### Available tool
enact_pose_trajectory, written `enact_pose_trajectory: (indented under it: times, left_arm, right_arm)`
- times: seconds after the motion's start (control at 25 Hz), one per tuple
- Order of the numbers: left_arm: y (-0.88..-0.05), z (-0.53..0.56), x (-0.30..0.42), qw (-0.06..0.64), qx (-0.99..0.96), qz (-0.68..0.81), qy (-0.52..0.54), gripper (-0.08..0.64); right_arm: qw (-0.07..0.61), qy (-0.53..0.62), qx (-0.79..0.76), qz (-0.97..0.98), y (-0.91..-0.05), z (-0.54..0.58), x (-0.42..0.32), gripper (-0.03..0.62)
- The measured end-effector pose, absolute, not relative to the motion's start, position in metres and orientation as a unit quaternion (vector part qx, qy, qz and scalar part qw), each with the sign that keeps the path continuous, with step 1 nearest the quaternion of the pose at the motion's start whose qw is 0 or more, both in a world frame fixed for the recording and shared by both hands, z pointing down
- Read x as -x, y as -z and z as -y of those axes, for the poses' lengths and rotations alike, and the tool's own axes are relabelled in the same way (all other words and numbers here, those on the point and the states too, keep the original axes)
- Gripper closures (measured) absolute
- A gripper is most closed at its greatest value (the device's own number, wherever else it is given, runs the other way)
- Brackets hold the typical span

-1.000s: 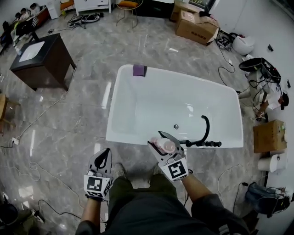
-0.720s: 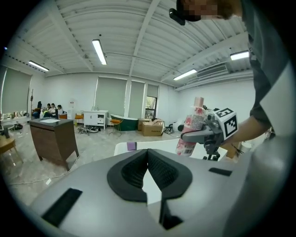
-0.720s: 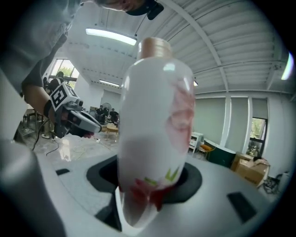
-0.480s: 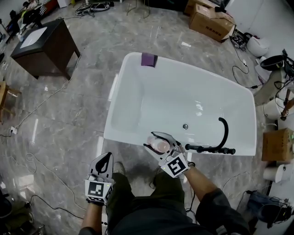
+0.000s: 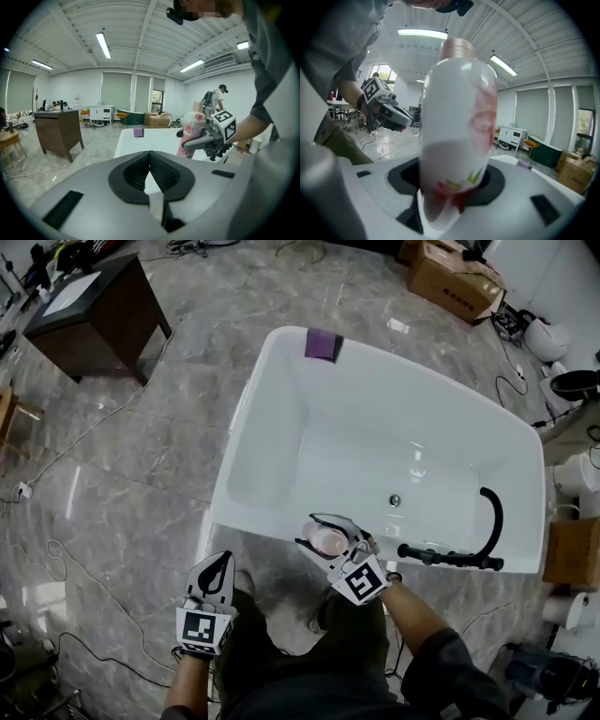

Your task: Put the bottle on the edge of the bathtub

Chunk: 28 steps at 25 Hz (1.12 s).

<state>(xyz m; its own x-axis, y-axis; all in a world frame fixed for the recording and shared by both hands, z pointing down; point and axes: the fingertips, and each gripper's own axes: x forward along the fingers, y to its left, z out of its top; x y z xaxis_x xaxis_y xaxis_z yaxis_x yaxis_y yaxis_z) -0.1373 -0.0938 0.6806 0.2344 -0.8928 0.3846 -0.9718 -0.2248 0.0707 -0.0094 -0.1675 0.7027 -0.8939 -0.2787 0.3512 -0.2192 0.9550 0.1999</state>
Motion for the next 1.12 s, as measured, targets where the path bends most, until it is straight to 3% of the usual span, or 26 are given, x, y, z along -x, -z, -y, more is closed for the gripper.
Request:
enact_pose_trajectory:
  times: [1.12]
  left_arm:
    - [-0.772,0.104,0.148,0.168,-0.758,0.615,-0.140,0.558]
  right_arm:
    - [0.198,0.065,-0.068,0.976,-0.805,0.169,0.030,0.364]
